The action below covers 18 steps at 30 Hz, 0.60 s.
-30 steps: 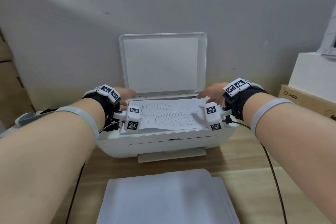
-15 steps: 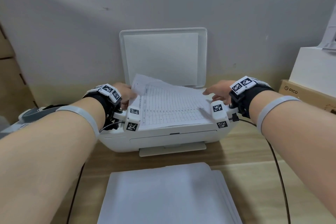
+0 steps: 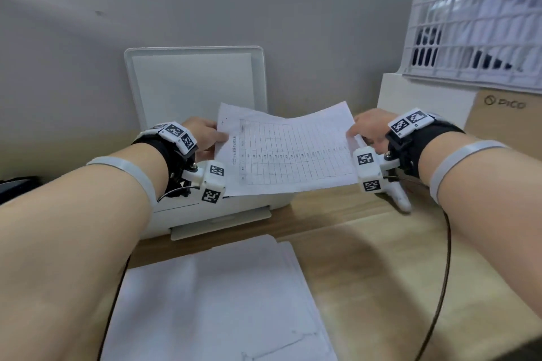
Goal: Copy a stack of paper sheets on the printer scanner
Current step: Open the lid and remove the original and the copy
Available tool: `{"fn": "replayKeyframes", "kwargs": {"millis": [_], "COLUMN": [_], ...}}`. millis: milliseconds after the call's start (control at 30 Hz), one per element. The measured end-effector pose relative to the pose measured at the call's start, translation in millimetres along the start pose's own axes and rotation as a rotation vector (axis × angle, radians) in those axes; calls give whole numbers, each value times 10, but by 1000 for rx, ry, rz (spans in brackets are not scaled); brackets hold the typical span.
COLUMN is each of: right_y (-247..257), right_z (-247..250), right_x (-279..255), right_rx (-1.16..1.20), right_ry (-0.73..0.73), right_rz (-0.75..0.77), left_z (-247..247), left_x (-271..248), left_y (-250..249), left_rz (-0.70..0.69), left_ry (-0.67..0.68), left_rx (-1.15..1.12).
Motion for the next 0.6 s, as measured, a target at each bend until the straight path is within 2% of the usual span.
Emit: {"fn": "replayKeyframes", "kwargs": {"millis": [33, 133, 200, 267, 333, 467, 600], "right_y": [-166, -807, -1214, -1476, -1728, -2269, -2436], "right_z": [79, 236, 300, 300, 300, 192, 73], "right_x": [-8, -99, -143, -262, -254, -191, -402], "right_rx": [-46, -9, -58, -57, -58, -152, -105], "right_ry": [-29, -35, -86, -111, -148, -96, -11], "right_rz": [5, -124, -221, -241, -250, -364, -370], "left_z": [-196, -802, -1176, -1519, -1809, -2279, -2633], "left_x": [-37, -171, -271, -341, -369, -695, -826], "left_y": [-40, -131, -177, -171, -97, -38, 278], "left_rz": [8, 26, 22, 23, 29, 53, 134], "left_ry": [57, 246, 340, 419, 473, 581, 561], "left_rx": [6, 63, 104, 154, 223, 452, 499]}}
Point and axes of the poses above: each hand's wrist, its own x-axis towards the middle knuckle, its own z-axis out of the back of the hand, y = z × x, the point moved 10 cm from there along x, towards the middle knuckle, and after that the axes turned 13 degrees about -z, right-handed, at the moved point
